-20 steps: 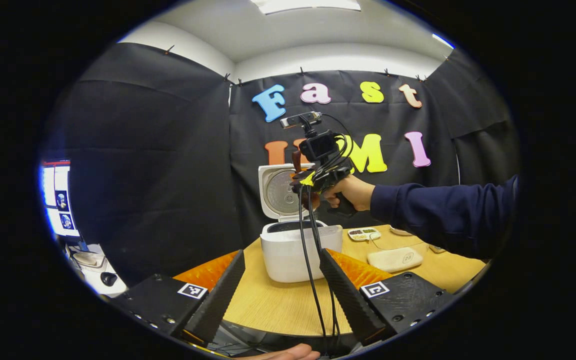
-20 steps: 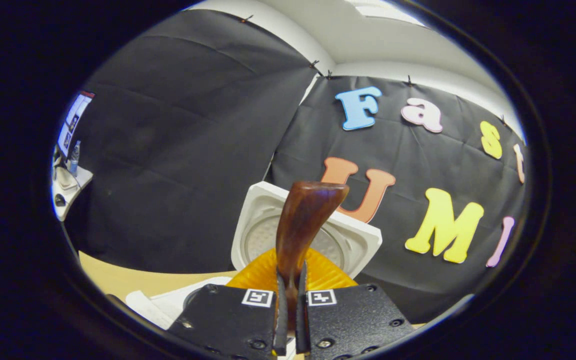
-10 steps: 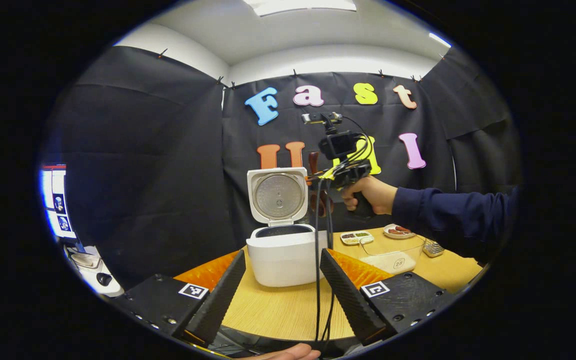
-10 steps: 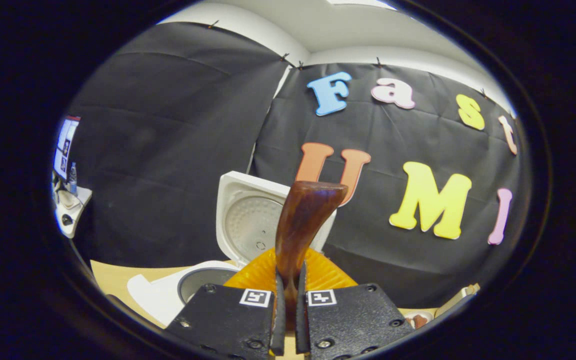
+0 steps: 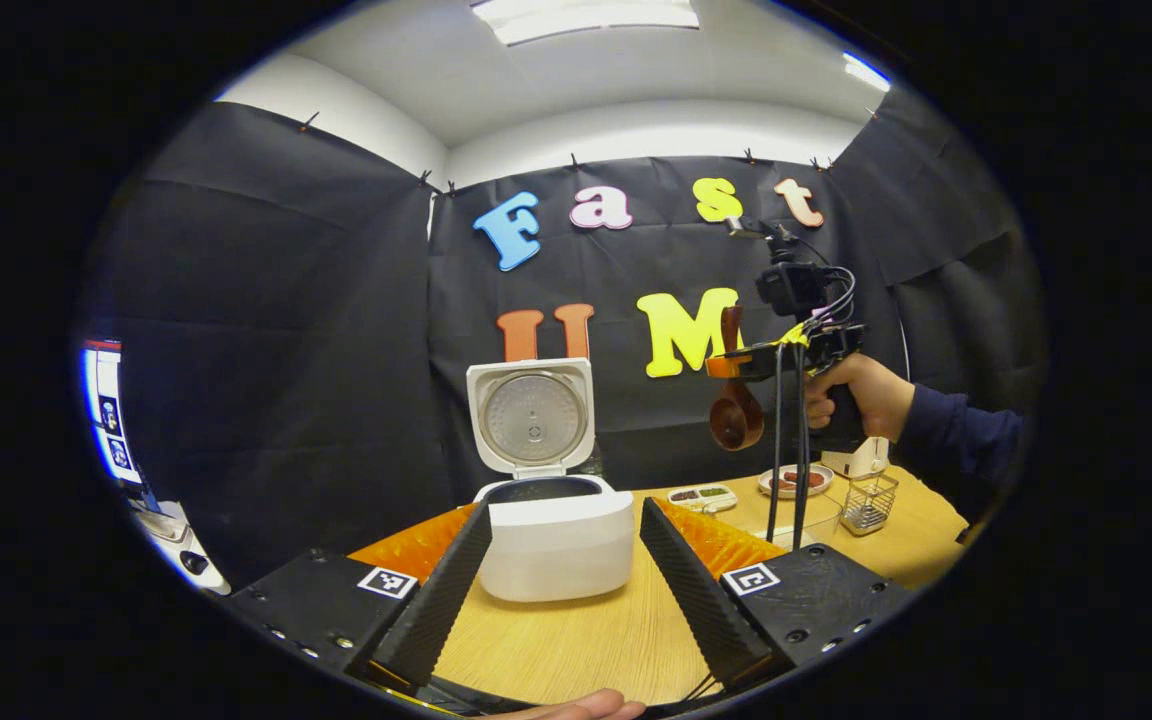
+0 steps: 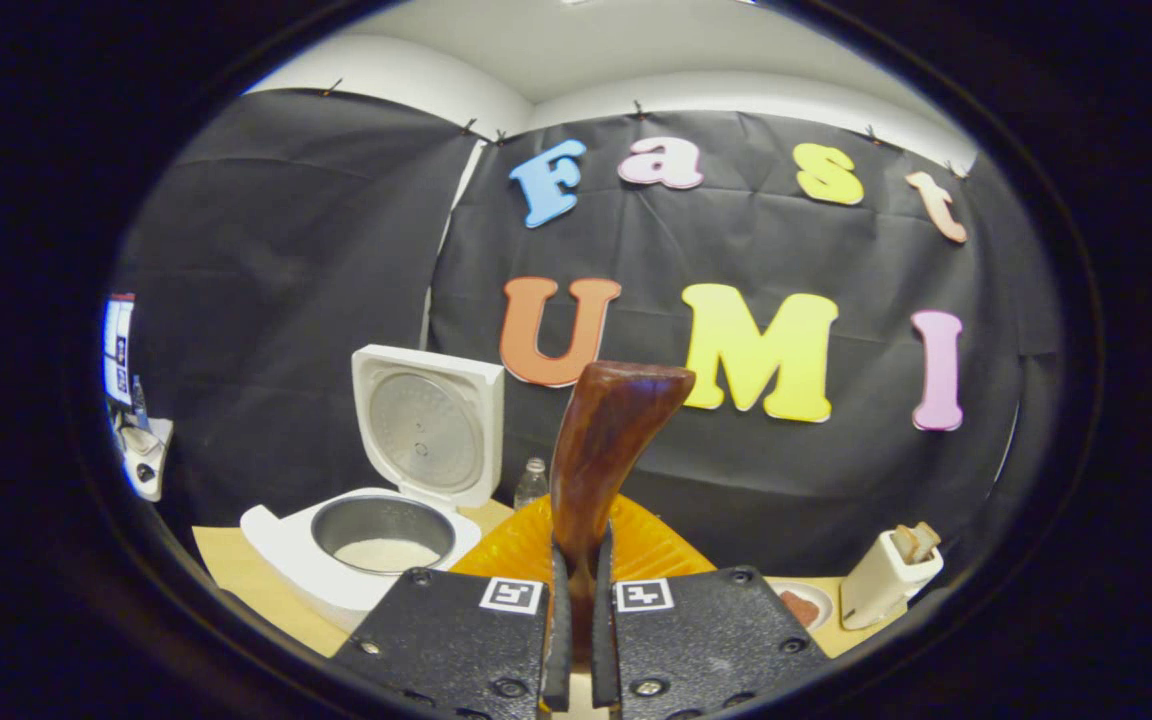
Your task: Close the left gripper, press the button to open the rice cooker; take a wooden spoon from the chopstick holder with the right hand, scoop a spoonful of rice and pour it into the rice cooker, then put the wooden spoon back into the chopstick holder.
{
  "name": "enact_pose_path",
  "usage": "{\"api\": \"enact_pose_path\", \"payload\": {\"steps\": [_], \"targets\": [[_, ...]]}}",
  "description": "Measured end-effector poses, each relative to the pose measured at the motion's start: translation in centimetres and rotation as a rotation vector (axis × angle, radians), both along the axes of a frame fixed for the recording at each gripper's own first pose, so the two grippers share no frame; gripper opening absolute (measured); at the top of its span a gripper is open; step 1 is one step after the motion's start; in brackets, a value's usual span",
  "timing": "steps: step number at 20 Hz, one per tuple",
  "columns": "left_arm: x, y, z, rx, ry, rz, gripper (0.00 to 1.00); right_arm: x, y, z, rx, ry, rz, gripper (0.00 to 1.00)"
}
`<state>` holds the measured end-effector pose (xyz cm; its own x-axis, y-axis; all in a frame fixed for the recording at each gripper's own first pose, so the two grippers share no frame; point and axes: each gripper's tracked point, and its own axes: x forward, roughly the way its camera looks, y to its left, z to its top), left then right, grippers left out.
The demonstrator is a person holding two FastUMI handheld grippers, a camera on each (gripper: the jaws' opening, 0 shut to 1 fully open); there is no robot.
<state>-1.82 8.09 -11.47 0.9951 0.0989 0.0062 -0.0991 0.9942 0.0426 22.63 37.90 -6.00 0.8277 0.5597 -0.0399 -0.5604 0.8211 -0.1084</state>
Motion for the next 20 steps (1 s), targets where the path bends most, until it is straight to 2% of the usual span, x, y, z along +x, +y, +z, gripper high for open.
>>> {"api": "enact_pose_path", "payload": {"steps": [3, 6, 9, 14, 20], "targets": [[0.9, -1.3, 1.0, 0.001, -0.033, -0.019, 0.95, 0.2, -6.9, 0.3, 0.026, 0.005, -0.080, 0.14], [2.1, -3.6, 1.4, 0.003, -0.031, -0.081, 0.95, -0.1, -13.6, -0.9, 0.056, 0.048, -0.174, 0.15], [3.1, -4.4, 2.4, 0.014, -0.046, -0.089, 0.95, -0.1, -19.2, -1.7, 0.070, 0.056, -0.251, 0.15], [5.4, -6.5, 1.7, 0.001, -0.034, -0.107, 0.95, 1.4, -24.4, -2.6, 0.125, 0.056, -0.323, 0.16], [7.8, -7.7, 1.1, -0.003, -0.005, -0.096, 0.95, 4.6, -28.0, -7.4, 0.179, 0.138, -0.381, 0.16]]}}
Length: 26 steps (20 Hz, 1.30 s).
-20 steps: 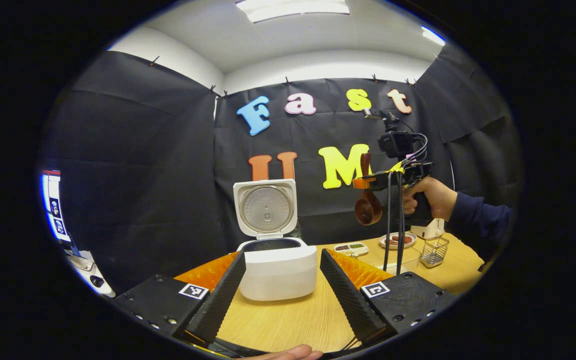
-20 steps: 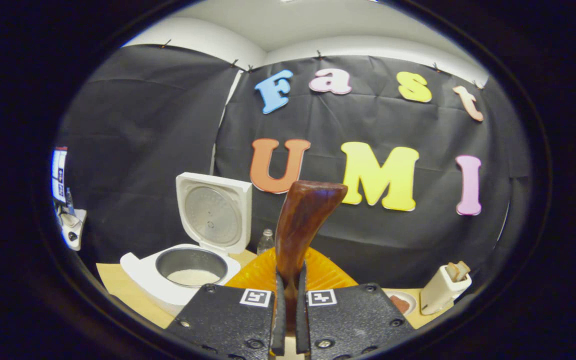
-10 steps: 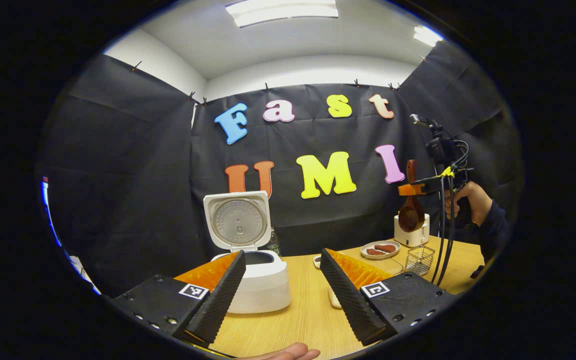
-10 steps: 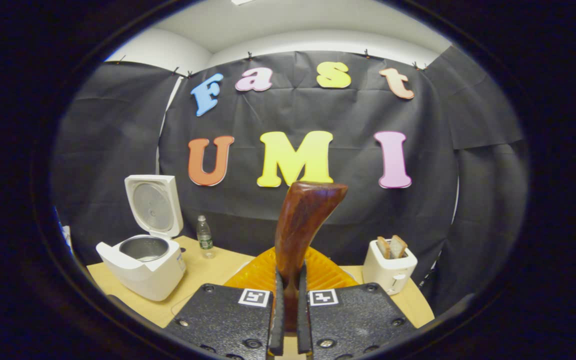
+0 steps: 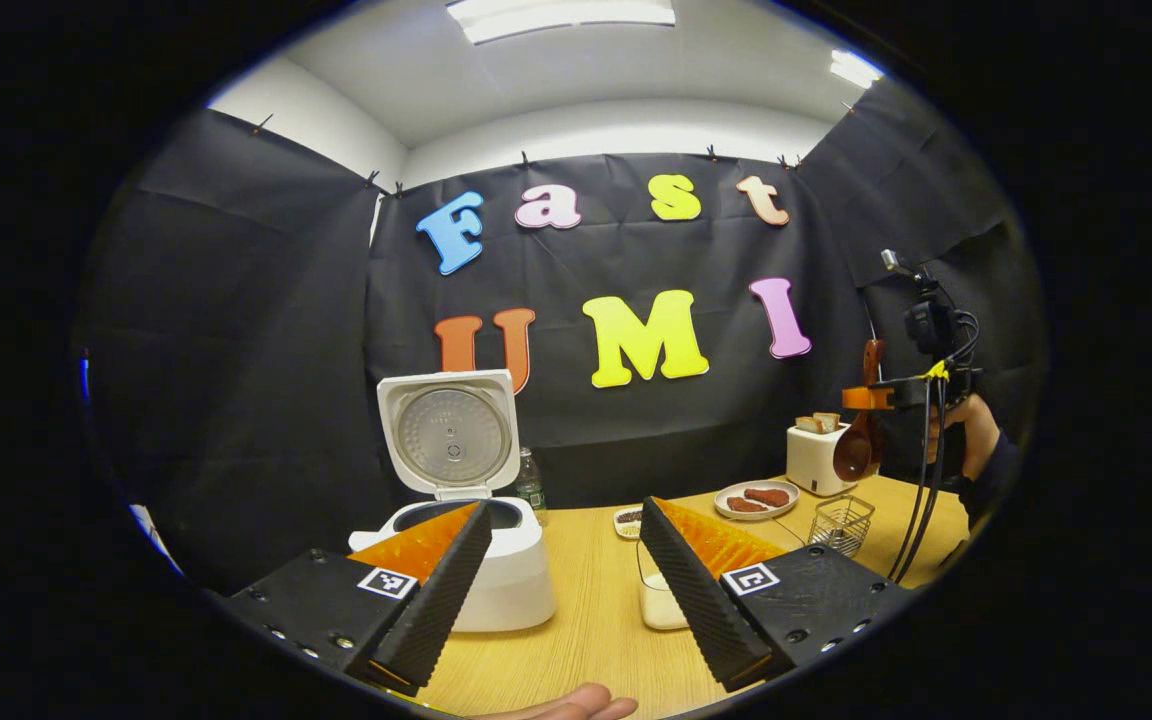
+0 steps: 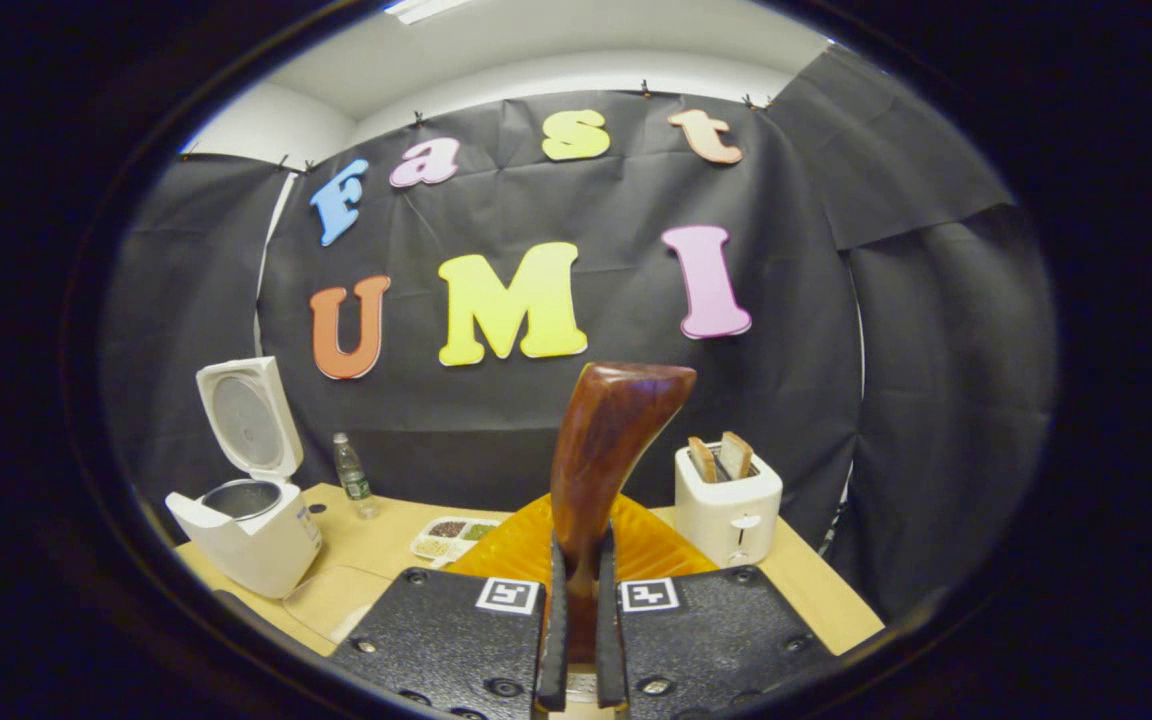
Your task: Close the left gripper, press the button to open the rice cooker; take a wooden spoon from the chopstick holder with the right hand, scoop a spoonful of rice and pour it into the rice cooker, then put the wooden spoon back into the chopstick holder.
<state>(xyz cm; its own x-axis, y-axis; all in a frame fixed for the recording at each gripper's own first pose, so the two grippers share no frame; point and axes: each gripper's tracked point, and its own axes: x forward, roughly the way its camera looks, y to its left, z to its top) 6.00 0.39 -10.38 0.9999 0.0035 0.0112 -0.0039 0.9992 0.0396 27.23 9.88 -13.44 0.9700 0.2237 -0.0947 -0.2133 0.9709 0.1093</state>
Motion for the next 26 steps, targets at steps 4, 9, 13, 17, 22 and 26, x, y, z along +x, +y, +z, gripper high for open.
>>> {"api": "enact_pose_path", "payload": {"steps": [4, 9, 13, 17, 22, 26], "targets": [[0.9, 0.3, 0.2, -0.018, 0.017, 0.012, 0.95, 1.8, -0.5, -2.9, 0.046, 0.074, -0.004, 0.17], [2.2, -0.4, 0.5, -0.049, 0.037, 0.003, 0.95, 2.3, -0.1, -4.3, 0.104, 0.112, 0.033, 0.21], [2.9, -2.4, -0.2, -0.067, 0.070, -0.032, 0.95, 1.8, -1.0, -3.6, 0.138, 0.086, 0.021, 0.63], [3.2, -1.3, -0.3, -0.057, 0.080, 0.000, 0.95, 1.2, -3.1, -2.5, 0.074, 0.035, -0.061, 0.90], [4.1, 1.5, 0.1, -0.059, 0.081, 0.058, 0.95, -1.6, -4.2, -0.2, 0.032, -0.017, -0.084, 0.95], [5.7, 4.1, 1.7, -0.085, 0.080, 0.074, 0.95, -5.0, -3.2, 0.9, -0.011, -0.022, -0.056, 1.00]]}}
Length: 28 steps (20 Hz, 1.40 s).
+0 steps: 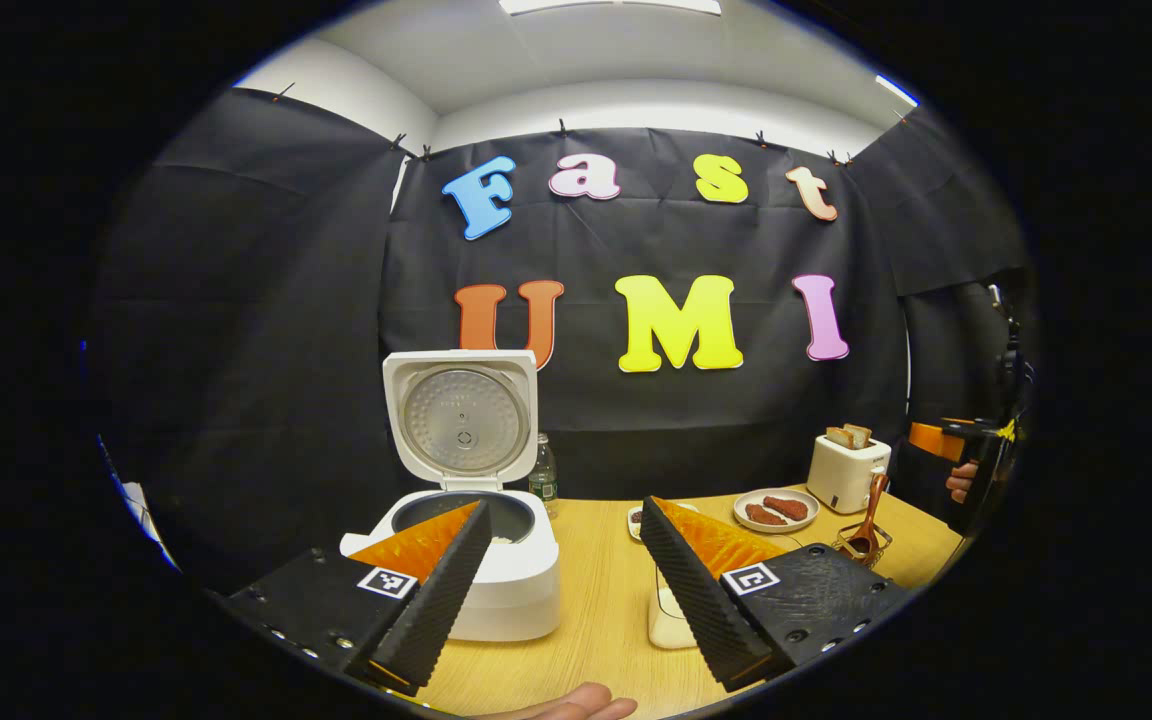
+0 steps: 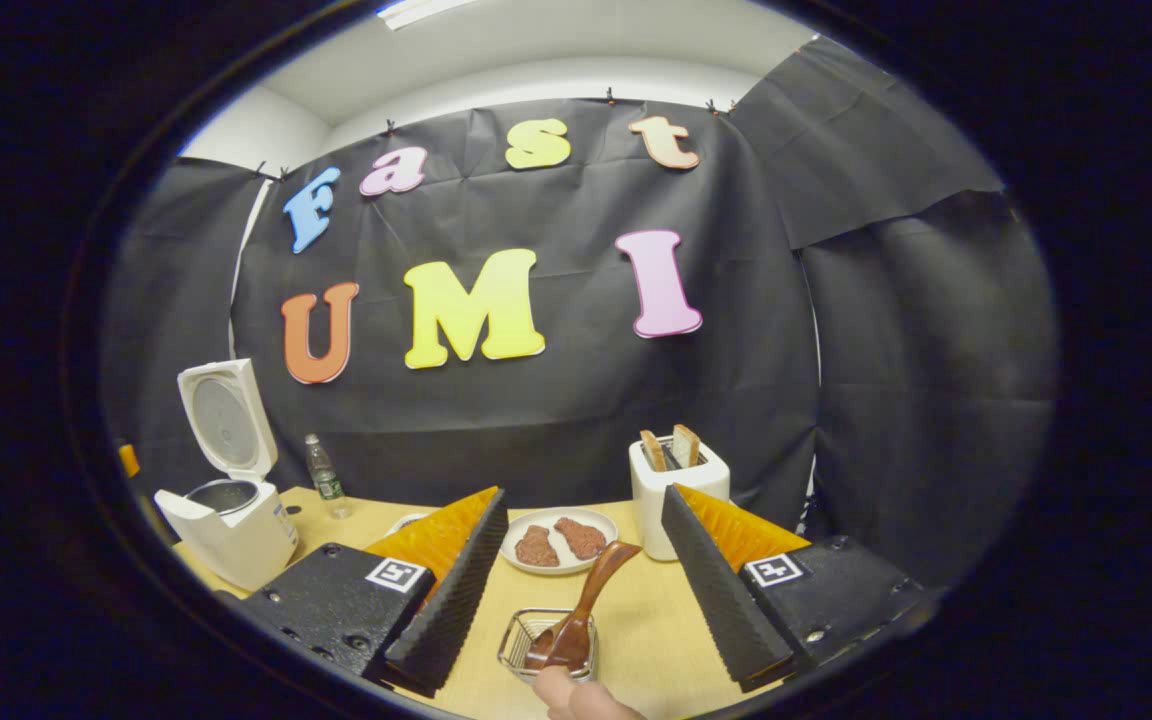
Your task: Close the left gripper, press the button to open the rice cooker; take a wooden spoon from the chopstick holder with the right hand, scoop a spoonful of rice and pour it into the rice cooker, then put the wooden spoon back into the chopstick holder.
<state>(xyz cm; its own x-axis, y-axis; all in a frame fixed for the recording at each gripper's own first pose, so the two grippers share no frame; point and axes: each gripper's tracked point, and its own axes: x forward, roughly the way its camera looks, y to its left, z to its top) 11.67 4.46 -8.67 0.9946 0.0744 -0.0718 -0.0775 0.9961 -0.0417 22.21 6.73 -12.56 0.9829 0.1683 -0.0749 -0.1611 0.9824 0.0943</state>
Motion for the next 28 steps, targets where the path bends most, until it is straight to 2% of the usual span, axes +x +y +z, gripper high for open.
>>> {"api": "enact_pose_path", "payload": {"steps": [2, 5, 7, 8, 10, 12, 16, 17, 18, 23, 24, 25, 26, 28], "targets": [[1.2, 1.8, 1.1, 0.010, -0.005, 0.021, 0.95, -1.9, 0.6, 0.8, -0.031, -0.012, 0.015, 0.95], [3.5, 3.8, 2.7, -0.004, -0.008, 0.009, 0.95, -4.1, 0.9, 2.5, -0.061, -0.030, 0.002, 0.94], [5.0, 5.1, 3.3, -0.021, 0.013, 0.001, 0.95, -5.3, 1.5, 3.3, -0.088, -0.022, 0.011, 0.94], [6.0, 5.8, 4.2, -0.011, 0.004, -0.003, 0.95, -5.8, 2.0, 4.1, -0.091, -0.027, 0.021, 1.00], [7.8, 7.5, 5.5, 0.006, -0.001, -0.002, 0.95, -6.5, 2.4, 5.1, -0.084, -0.028, 0.031, 1.00], [9.3, 8.4, 6.4, -0.040, 0.022, -0.014, 0.95, -7.3, 2.7, 5.8, -0.078, -0.024, 0.037, 1.00], [12.8, 11.1, 9.3, -0.005, -0.019, 0.011, 0.95, -8.2, 4.0, 6.4, -0.049, -0.031, 0.038, 1.00], [13.7, 11.6, 10.3, 0.003, -0.037, 0.015, 0.95, -8.4, 4.7, 6.5, -0.044, -0.030, 0.048, 0.95], [14.7, 12.2, 11.4, 0.016, -0.063, 0.023, 0.95, -8.6, 5.3, 6.6, -0.042, -0.032, 0.064, 1.00], [19.8, 13.6, 12.6, -0.027, -0.100, 0.003, 0.95, -8.6, 6.9, 7.0, -0.069, -0.069, 0.088, 1.00], [20.9, 14.4, 12.7, -0.022, -0.117, 0.023, 0.95, -8.4, 7.3, 6.7, -0.067, -0.066, 0.090, 1.00], [22.0, 15.4, 12.7, -0.014, -0.126, 0.051, 0.95, -8.4, 7.9, 6.5, -0.065, -0.061, 0.107, 0.95], [23.1, 16.2, 12.6, -0.007, -0.131, 0.071, 0.95, -8.4, 8.5, 6.4, -0.062, -0.061, 0.125, 1.00], [25.1, 17.1, 12.6, -0.002, -0.143, 0.088, 0.95, -7.9, 8.7, 6.4, -0.049, -0.079, 0.134, 1.00]]}}
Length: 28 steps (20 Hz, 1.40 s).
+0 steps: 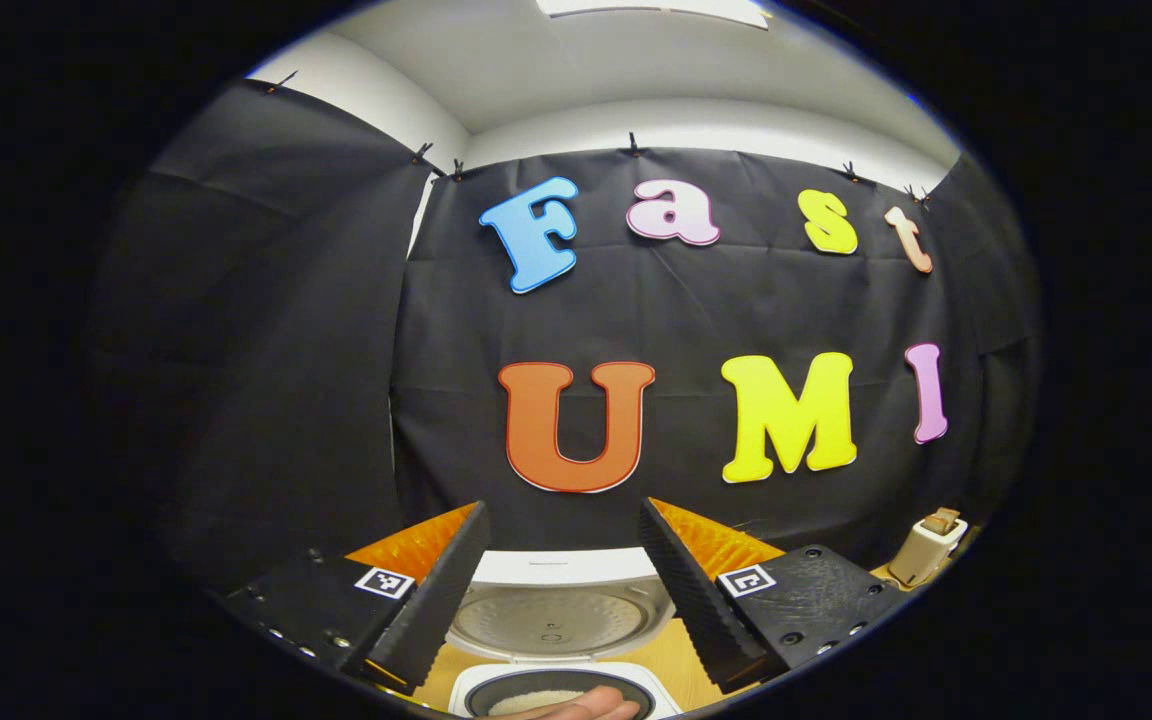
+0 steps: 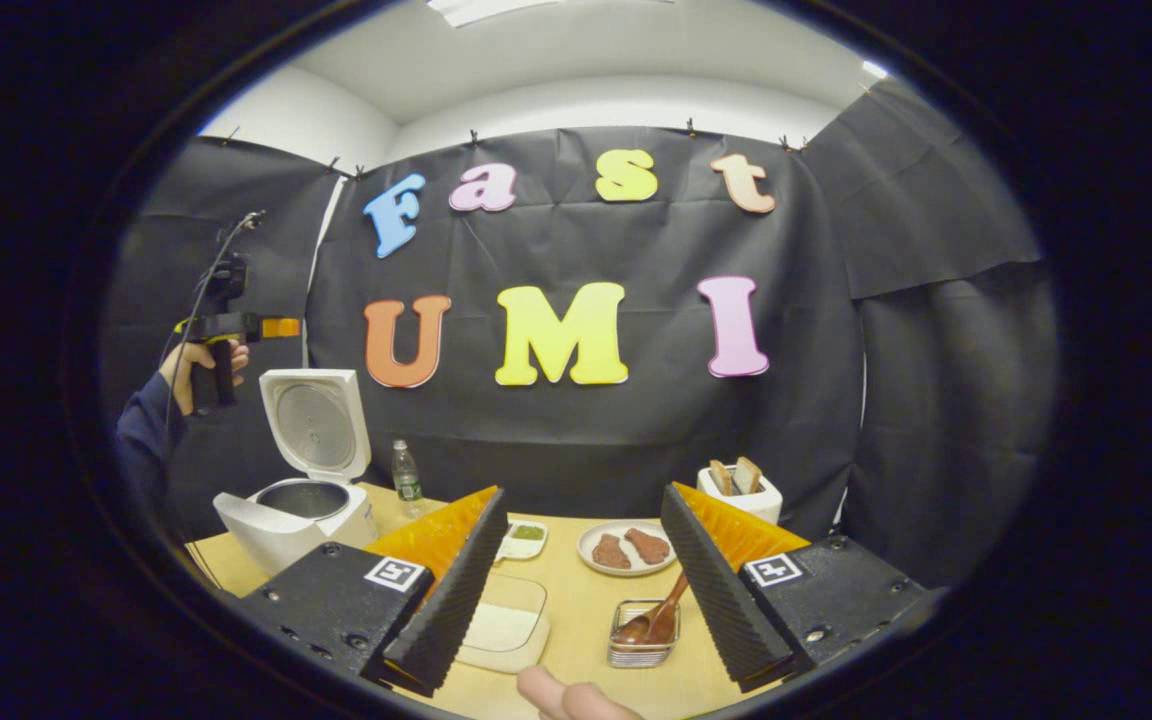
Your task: Close the left gripper, press the button to open the rice cooker; take a wooden spoon from the chopstick holder with the right hand, scoop a spoonful of rice and pour it into the rice cooker, then put the wooden spoon back into the chopstick holder.
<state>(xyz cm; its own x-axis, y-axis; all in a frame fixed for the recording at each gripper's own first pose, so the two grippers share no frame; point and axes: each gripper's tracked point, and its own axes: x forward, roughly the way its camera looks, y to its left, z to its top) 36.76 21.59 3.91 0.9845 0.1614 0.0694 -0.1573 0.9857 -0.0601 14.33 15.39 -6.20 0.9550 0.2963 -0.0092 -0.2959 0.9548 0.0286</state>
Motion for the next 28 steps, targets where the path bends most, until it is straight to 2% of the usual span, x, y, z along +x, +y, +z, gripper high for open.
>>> {"api": "enact_pose_path", "payload": {"steps": [1, 2, 3, 4, 5, 6, 8, 12, 13, 14, 18, 24, 25, 26, 27, 28], "targets": [[1.0, 0.5, -0.1, -0.009, -0.012, 0.011, 0.95, 0.6, 0.1, -0.1, 0.021, 0.000, -0.009, 1.00], [2.1, 0.7, -0.2, -0.028, -0.026, 0.003, 0.95, 0.8, 0.4, -0.7, 0.036, 0.011, -0.005, 0.95], [3.1, 0.7, -0.5, -0.056, -0.039, -0.005, 0.95, 1.0, 1.2, -1.1, 0.047, 0.023, 0.012, 0.95], [4.2, 0.7, -0.7, -0.075, -0.051, -0.016, 0.94, 1.2, 1.5, -1.4, 0.055, 0.030, 0.023, 1.00], [5.1, 1.3, -1.4, -0.067, -0.051, 0.007, 0.93, 1.4, 1.7, -1.5, 0.058, 0.028, 0.025, 0.96], [6.1, 2.1, -2.4, -0.044, -0.029, 0.035, 0.93, 1.5, 1.8, -1.5, 0.058, 0.016, 0.025, 1.00], [7.2, 2.3, -4.4, -0.007, 0.019, 0.041, 0.93, 1.9, 1.7, -1.7, 0.046, 0.001, 0.011, 1.00], [8.2, 2.2, -6.8, -0.053, 0.105, 0.023, 0.93, 1.4, 2.1, -2.0, 0.039, 0.003, 0.014, 1.00], [7.6, 1.9, -7.6, -0.035, 0.139, 0.032, 0.93, 1.2, 1.7, -2.0, 0.037, 0.002, -0.003, 1.00], [7.6, 2.2, -7.5, 0.014, 0.127, 0.038, 0.98, 1.2, 1.1, -1.9, 0.039, 0.004, -0.029, 1.00], [6.1, 1.2, -7.7, -0.015, 0.161, -0.010, 0.94, -0.6, -0.1, -1.4, 0.038, 0.010, -0.070, 1.00], [4.9, 1.1, -7.7, -0.023, 0.215, 0.017, 0.95, -4.9, -1.5, 0.0, 0.036, -0.026, -0.095, 1.00], [4.4, 1.1, -7.7, -0.016, 0.220, 0.022, 0.95, -5.6, -1.8, 0.2, 0.040, -0.027, -0.105, 1.00], [3.0, 0.6, -8.0, -0.019, 0.225, 0.023, 0.95, -6.1, -2.3, 0.2, 0.037, -0.025, -0.118, 0.95], [1.4, 0.1, -8.4, -0.024, 0.231, 0.021, 0.95, -6.7, -2.6, 0.2, 0.036, -0.023, -0.127, 1.00], [0.5, 0.0, -8.6, -0.026, 0.240, 0.017, 0.95, -7.3, -2.9, 0.3, 0.042, -0.022, -0.131, 0.95]]}}
